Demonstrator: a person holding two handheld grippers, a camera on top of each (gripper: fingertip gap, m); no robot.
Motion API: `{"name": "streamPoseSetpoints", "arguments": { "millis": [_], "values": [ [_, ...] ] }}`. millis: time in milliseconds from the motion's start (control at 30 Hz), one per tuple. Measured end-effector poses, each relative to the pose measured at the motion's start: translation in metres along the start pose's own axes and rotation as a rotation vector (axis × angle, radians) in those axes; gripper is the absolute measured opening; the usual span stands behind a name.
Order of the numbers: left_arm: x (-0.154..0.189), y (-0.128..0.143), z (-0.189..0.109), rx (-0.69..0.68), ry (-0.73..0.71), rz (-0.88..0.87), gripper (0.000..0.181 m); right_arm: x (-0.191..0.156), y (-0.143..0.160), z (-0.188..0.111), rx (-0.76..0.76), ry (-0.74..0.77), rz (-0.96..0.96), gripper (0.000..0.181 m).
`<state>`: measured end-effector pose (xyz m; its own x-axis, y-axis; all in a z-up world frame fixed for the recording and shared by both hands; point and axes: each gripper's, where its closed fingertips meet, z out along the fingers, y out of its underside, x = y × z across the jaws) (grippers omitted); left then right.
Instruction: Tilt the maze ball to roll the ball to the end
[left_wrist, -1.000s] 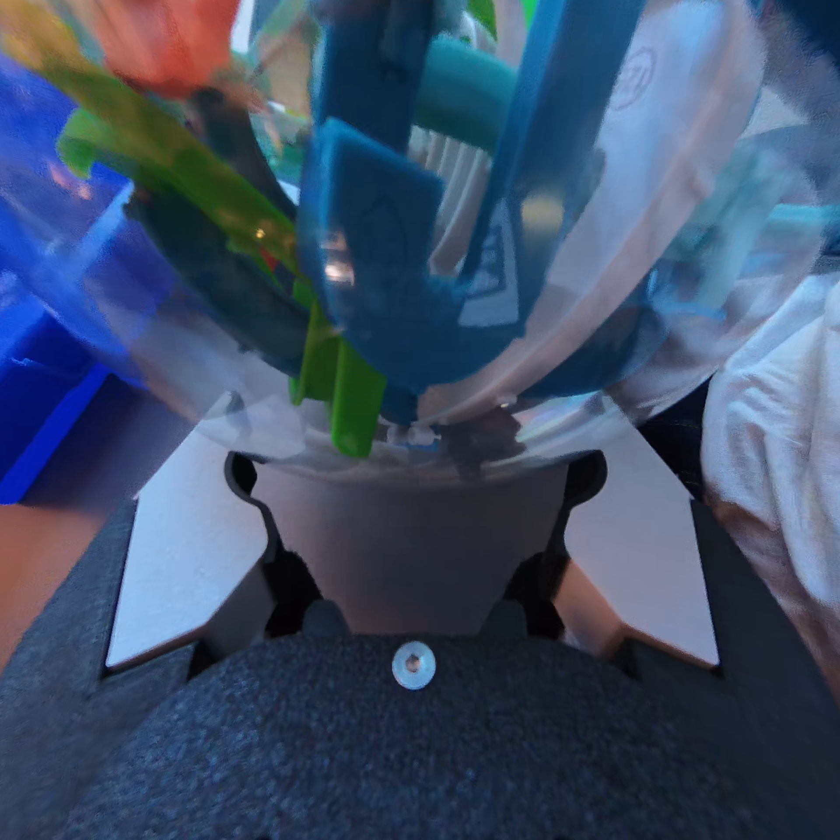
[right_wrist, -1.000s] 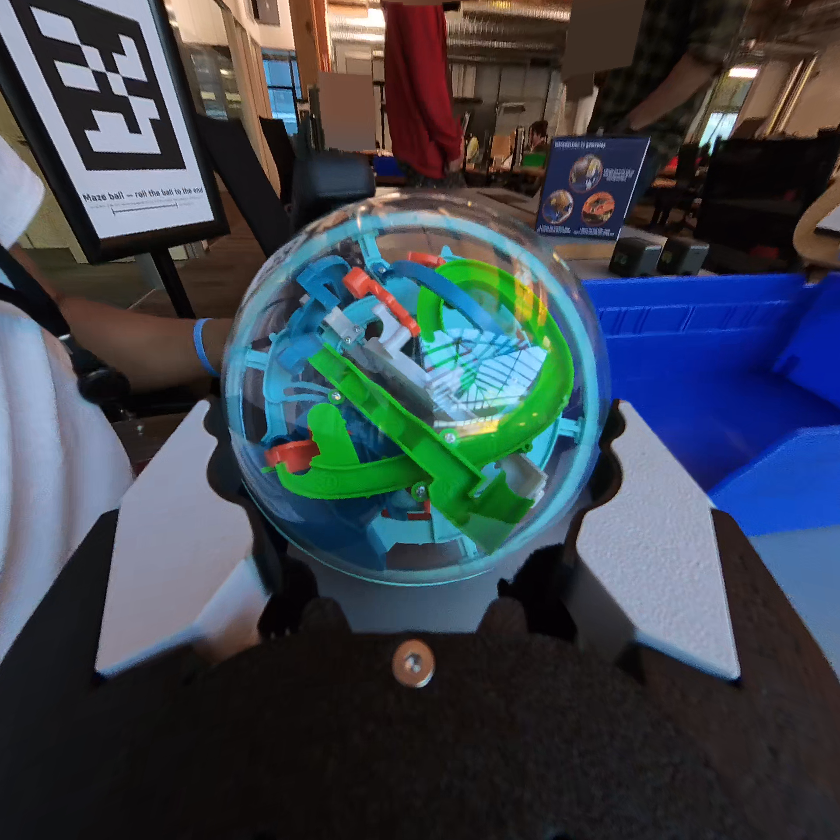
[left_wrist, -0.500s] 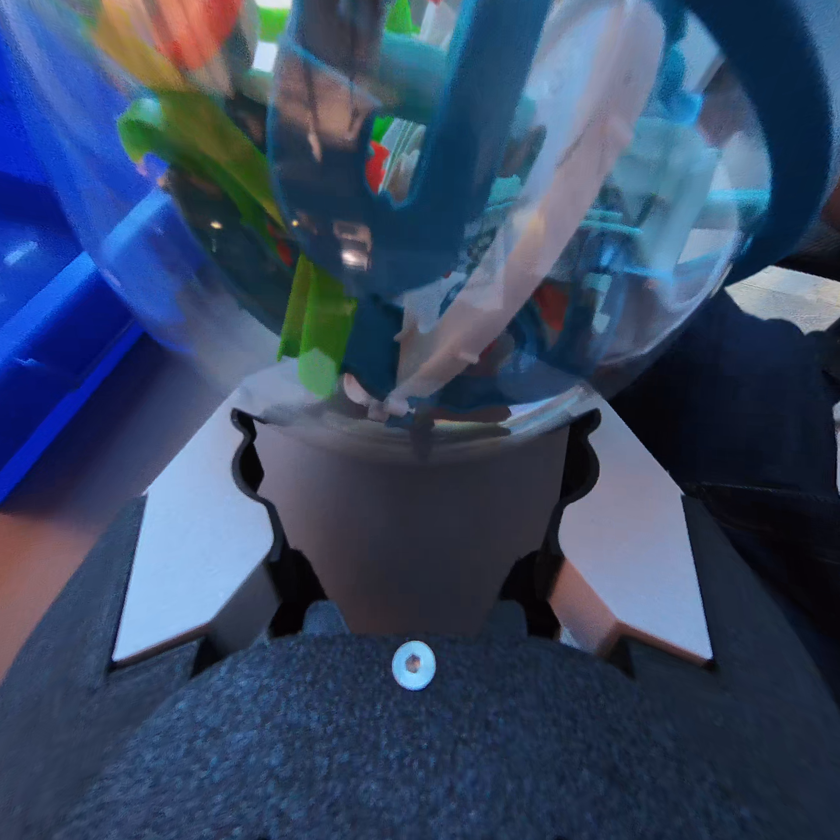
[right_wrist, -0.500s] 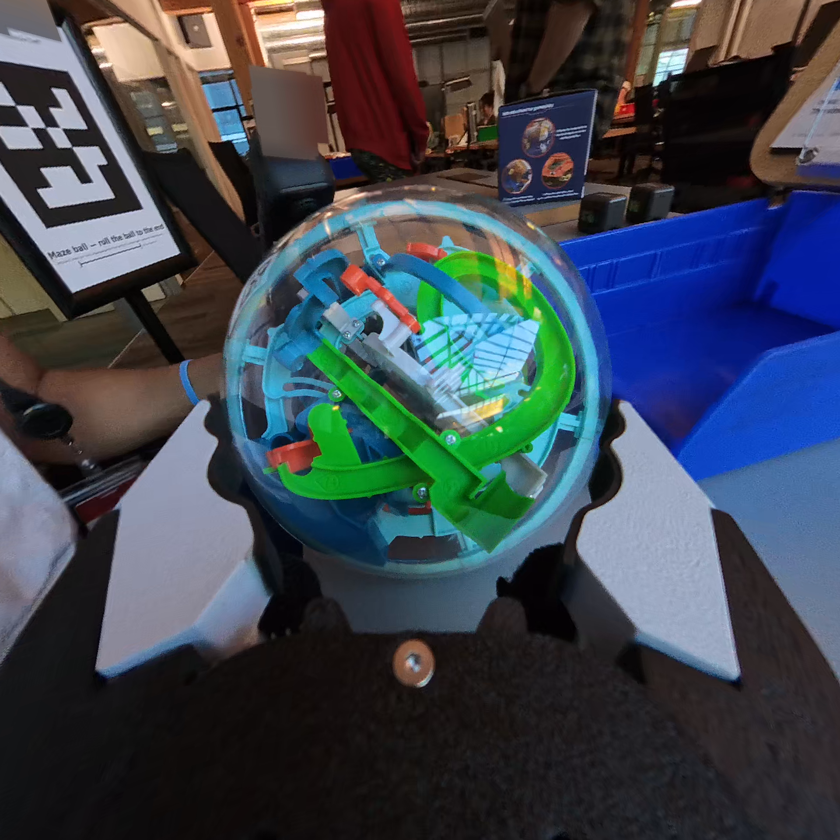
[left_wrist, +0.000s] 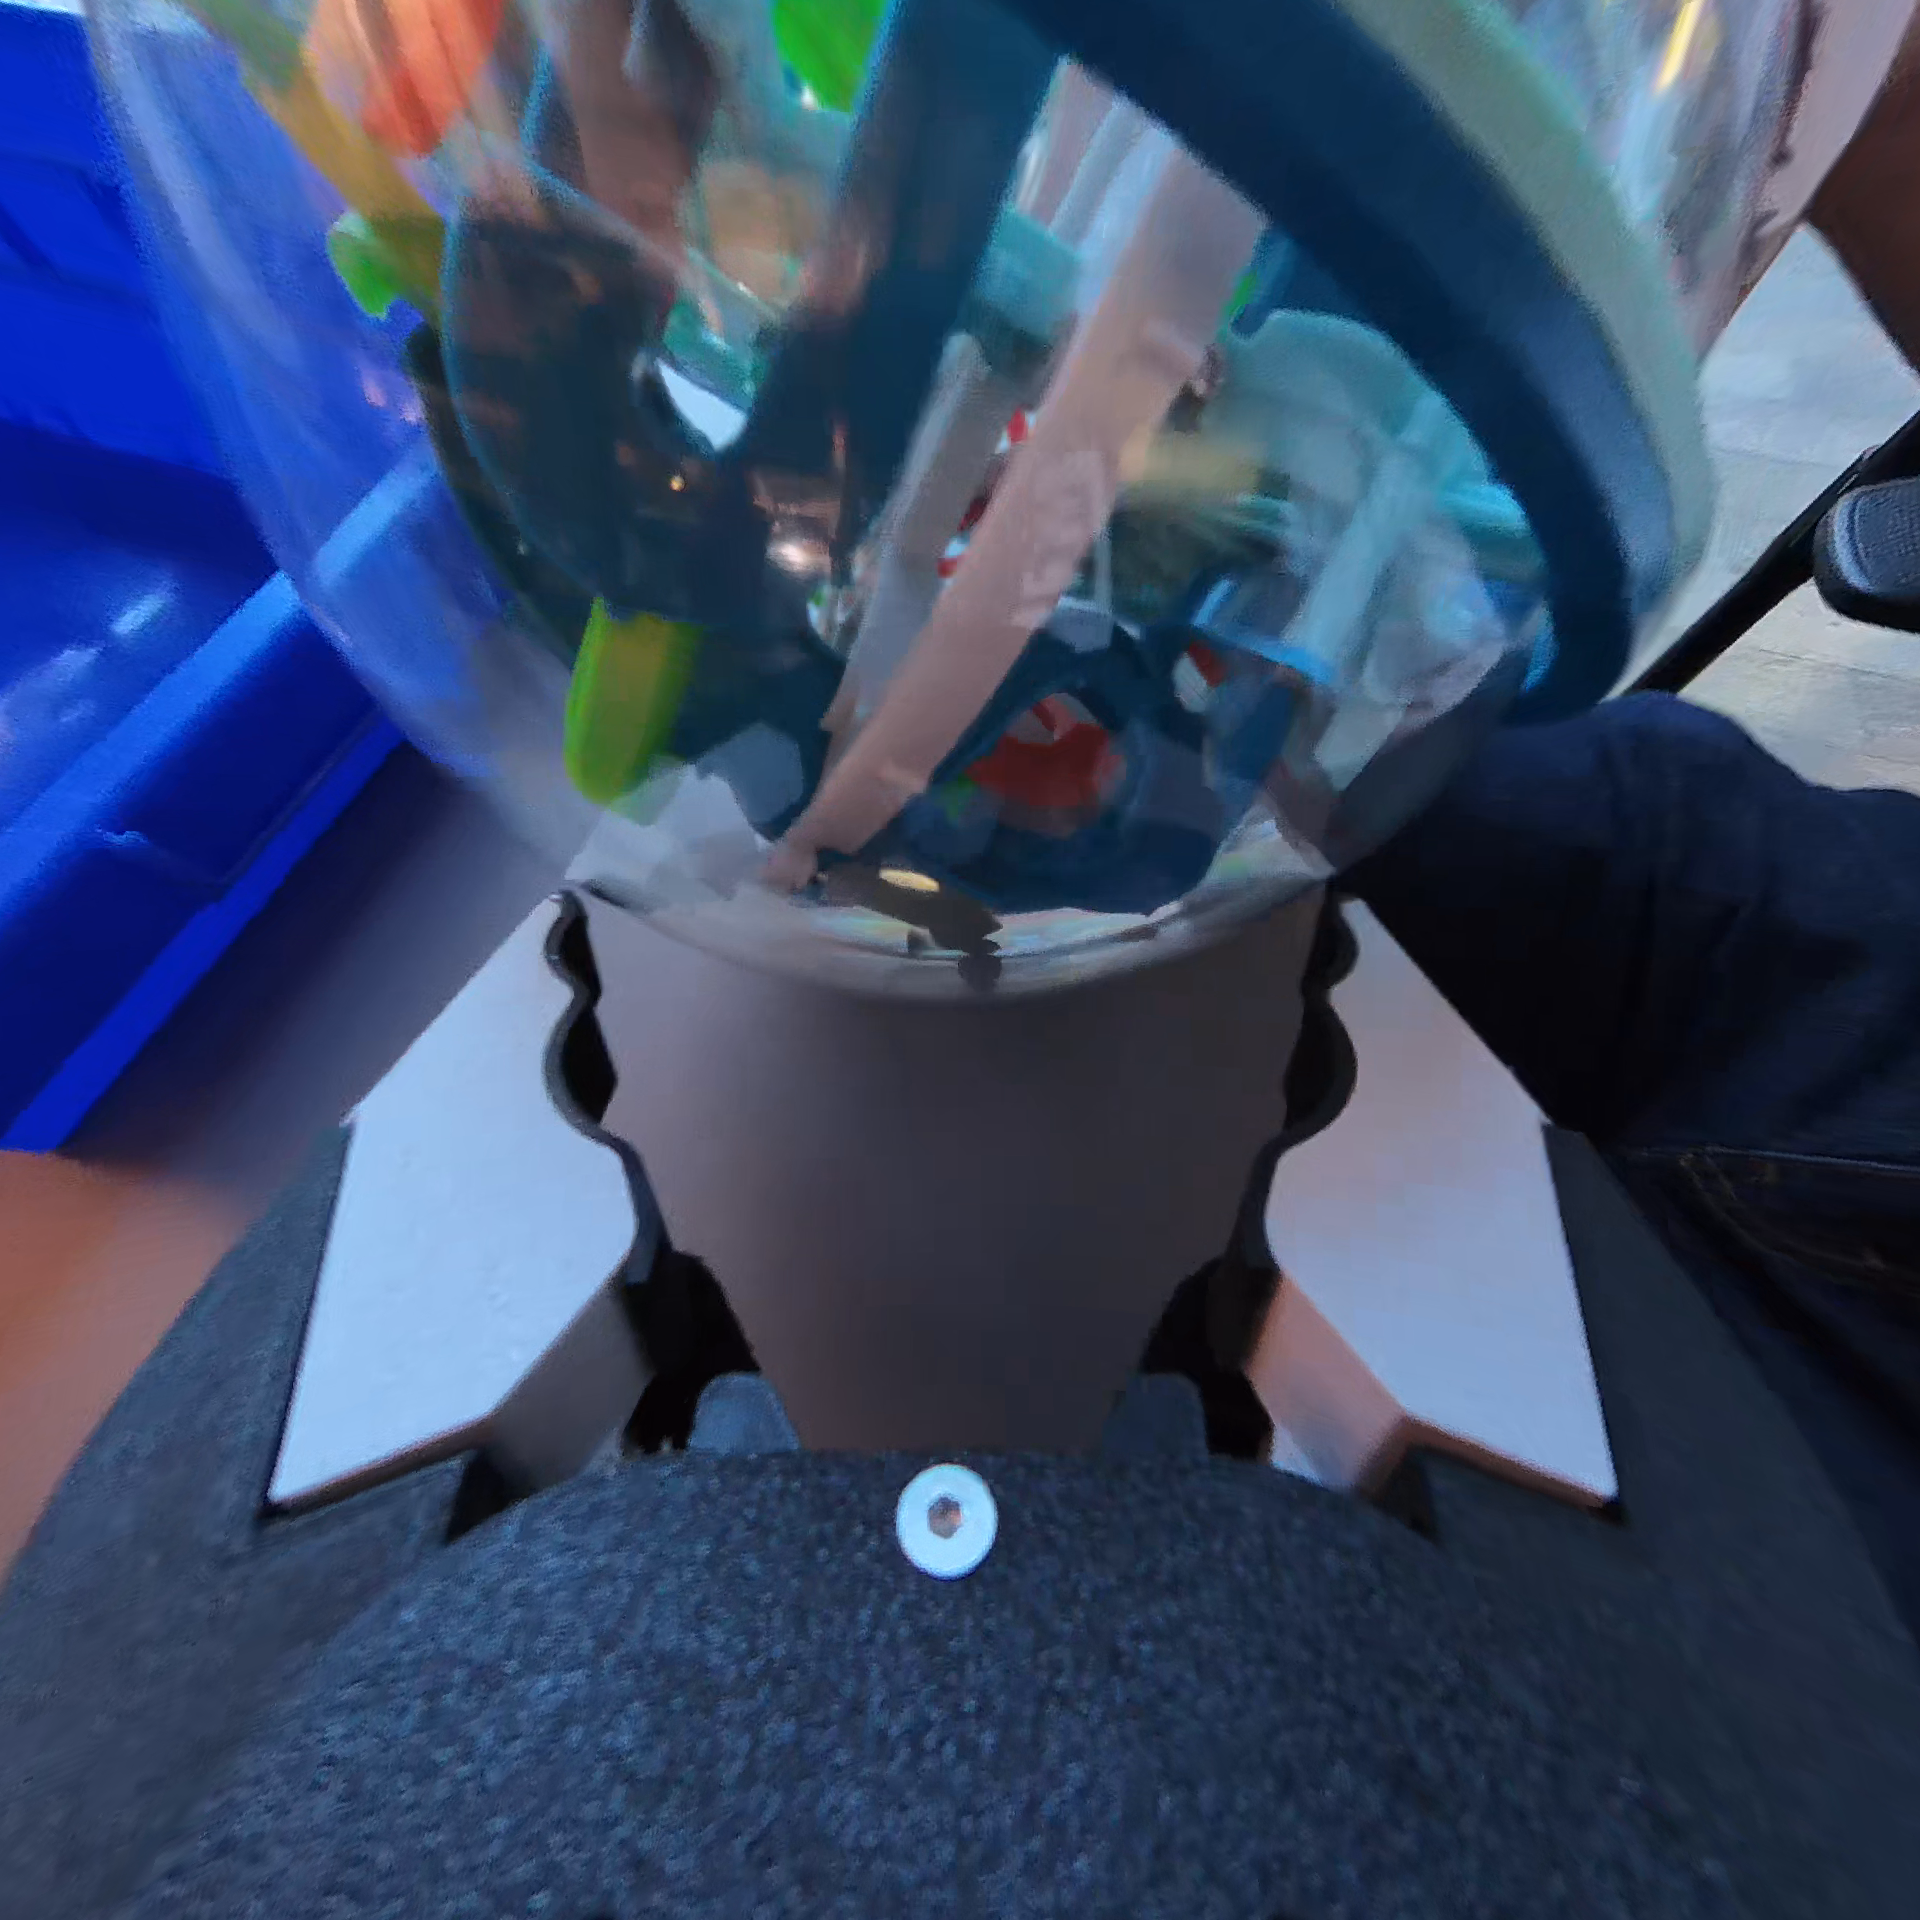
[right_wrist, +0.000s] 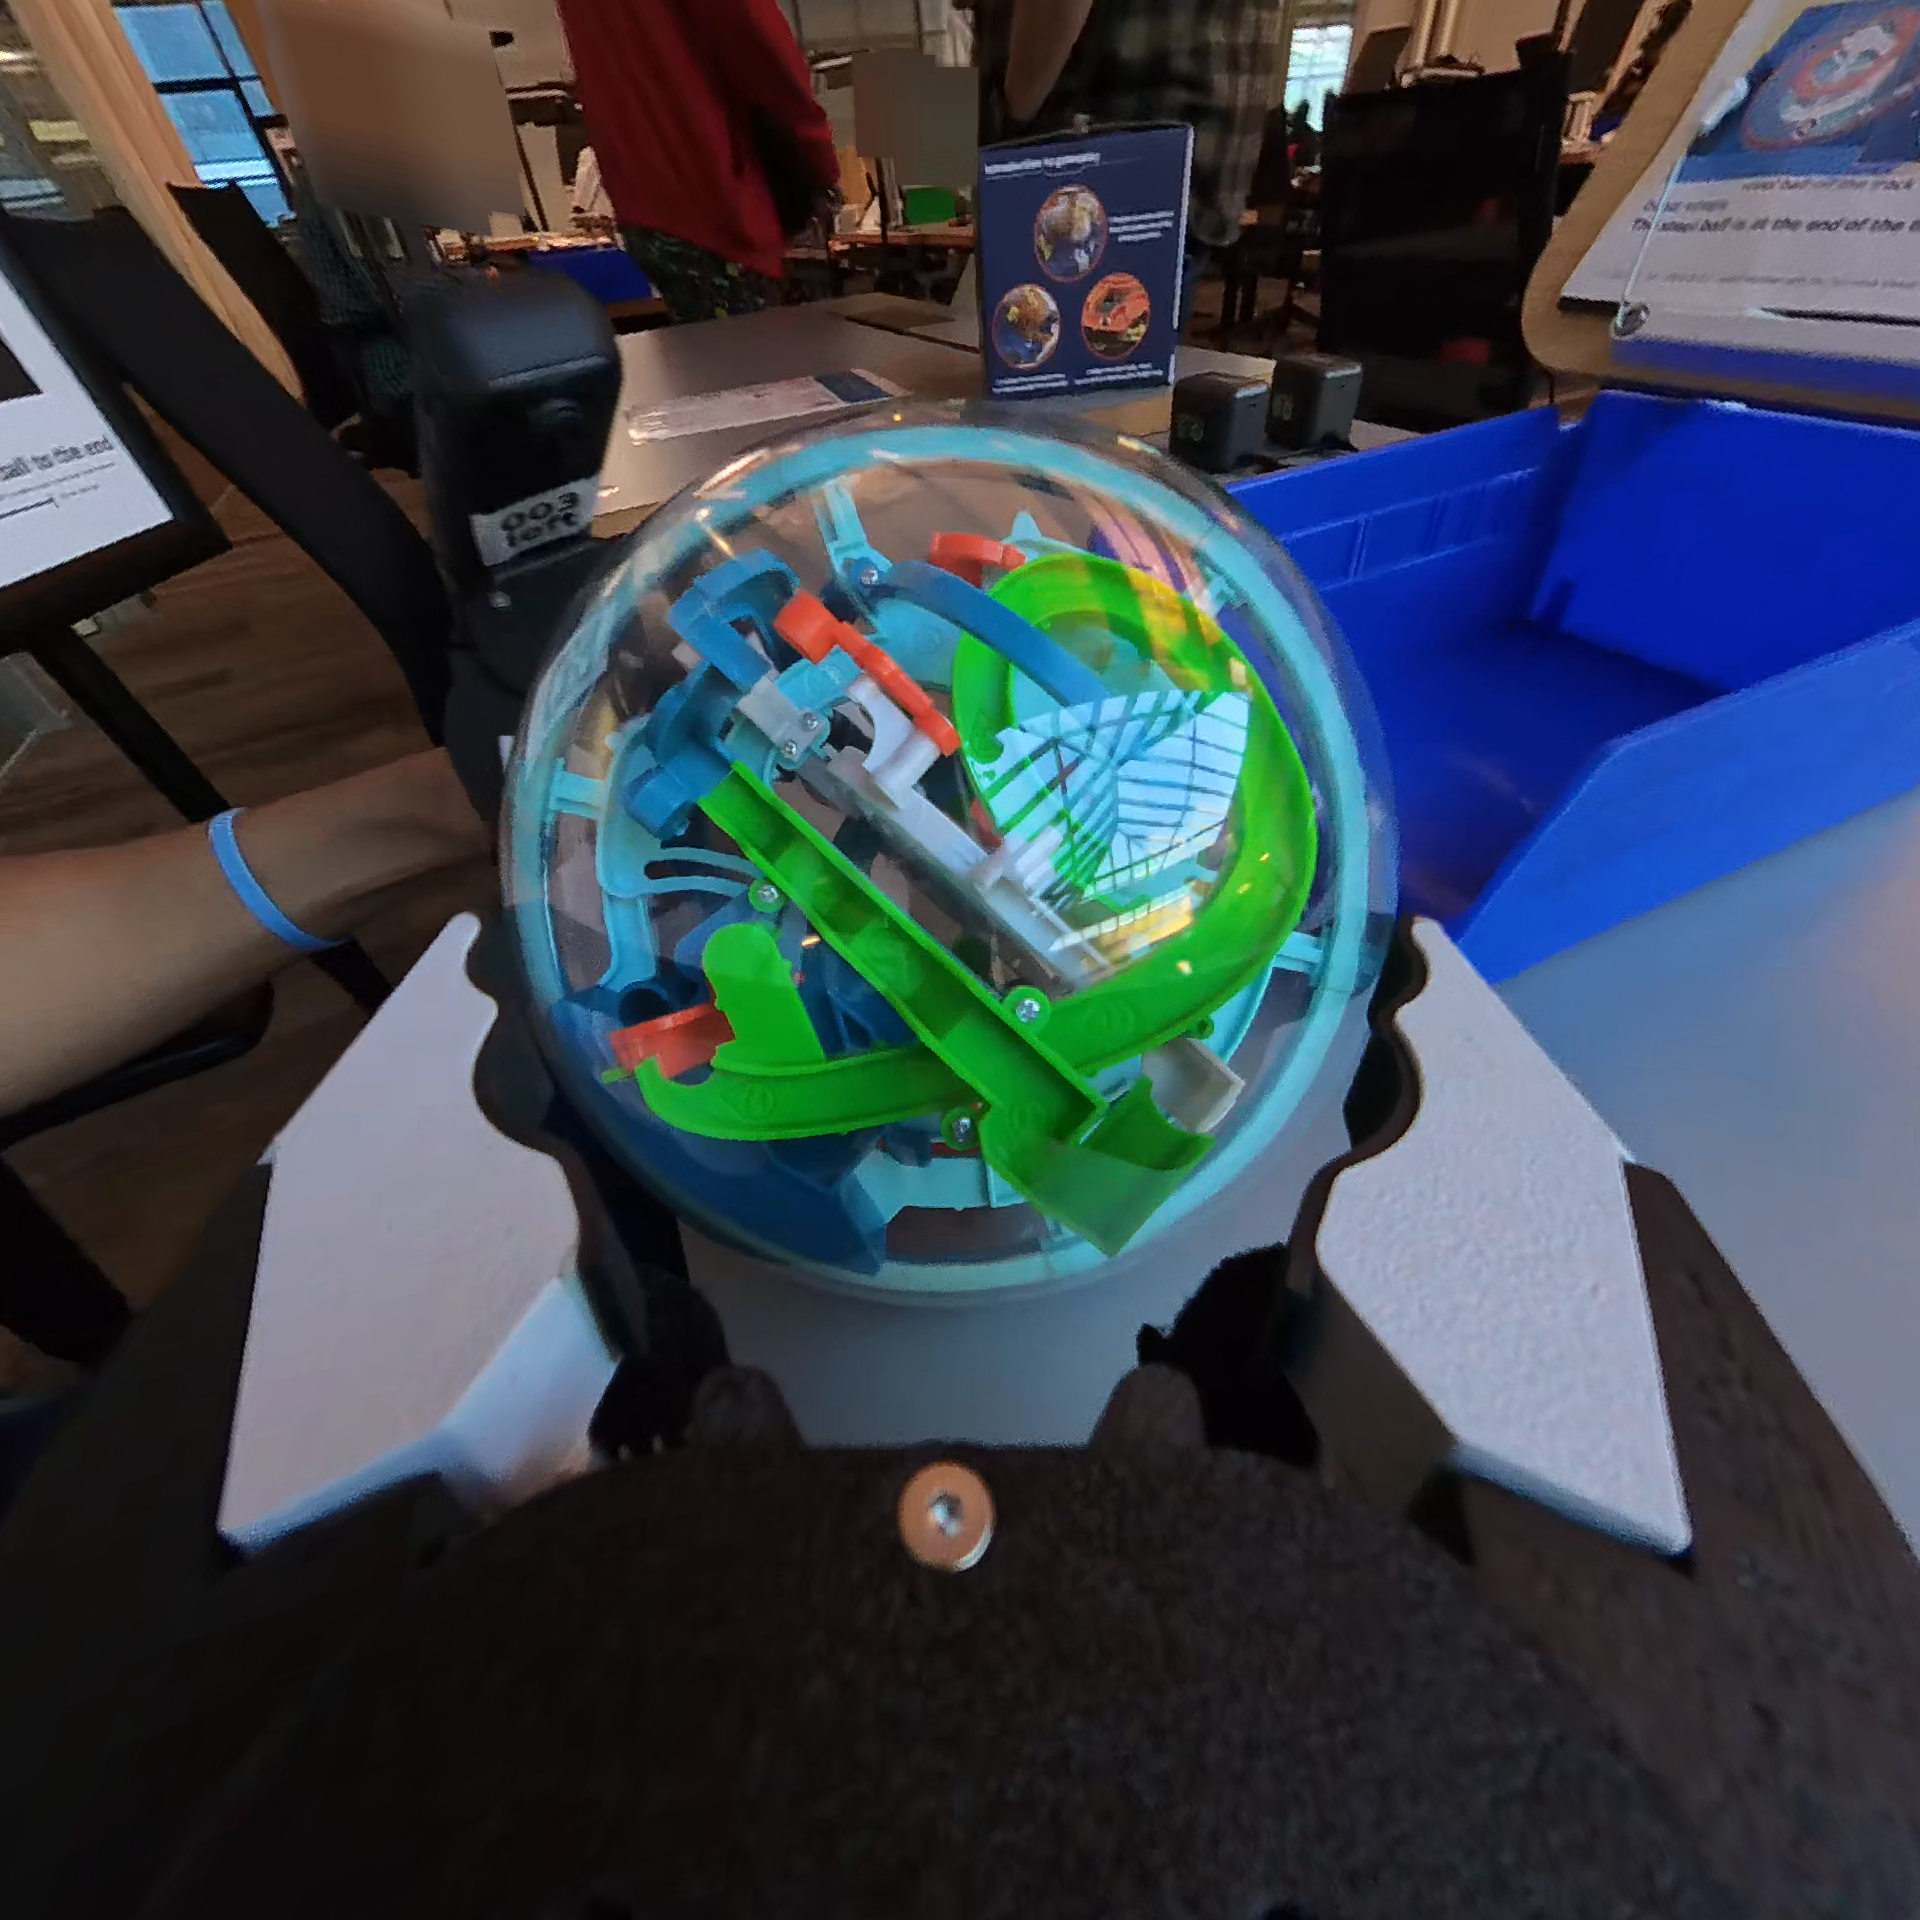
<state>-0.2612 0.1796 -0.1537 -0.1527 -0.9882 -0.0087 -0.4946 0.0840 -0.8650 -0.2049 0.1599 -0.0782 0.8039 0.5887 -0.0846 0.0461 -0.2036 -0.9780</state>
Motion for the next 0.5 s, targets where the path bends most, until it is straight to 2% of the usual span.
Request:
{"name": "streamPoseSetpoints", "arguments": {
  "millis": [133, 167, 267, 333, 400, 500],
  "values": [
    [0.015, -0.012, -0.014, 0.096, 0.119, -0.141, 0.157, 0.009, 0.006, 0.008, -0.074, 0.096, 0.101, 0.155],
    [0.017, -0.017, -0.017, 0.130, 0.127, -0.174, 0.159, 0.012, 0.007, 0.012, -0.093, 0.129, 0.148, 0.155],
    [0.004, -0.024, -0.021, 0.169, 0.028, -0.266, 0.159, 0.009, 0.005, 0.024, -0.120, 0.211, 0.288, 0.154],
    [-0.006, -0.024, -0.024, 0.179, -0.026, -0.356, 0.159, 0.002, 0.003, 0.033, -0.132, 0.233, 0.288, 0.154],
    [-0.017, -0.020, -0.031, 0.198, -0.067, -0.443, 0.156, -0.007, -0.005, 0.040, -0.096, 0.189, 0.254, 0.151],
    [-0.018, -0.014, -0.042, 0.243, 0.002, -0.515, 0.146, -0.001, -0.024, 0.034, 0.022, 0.101, 0.322, 0.144]
  ]
}}
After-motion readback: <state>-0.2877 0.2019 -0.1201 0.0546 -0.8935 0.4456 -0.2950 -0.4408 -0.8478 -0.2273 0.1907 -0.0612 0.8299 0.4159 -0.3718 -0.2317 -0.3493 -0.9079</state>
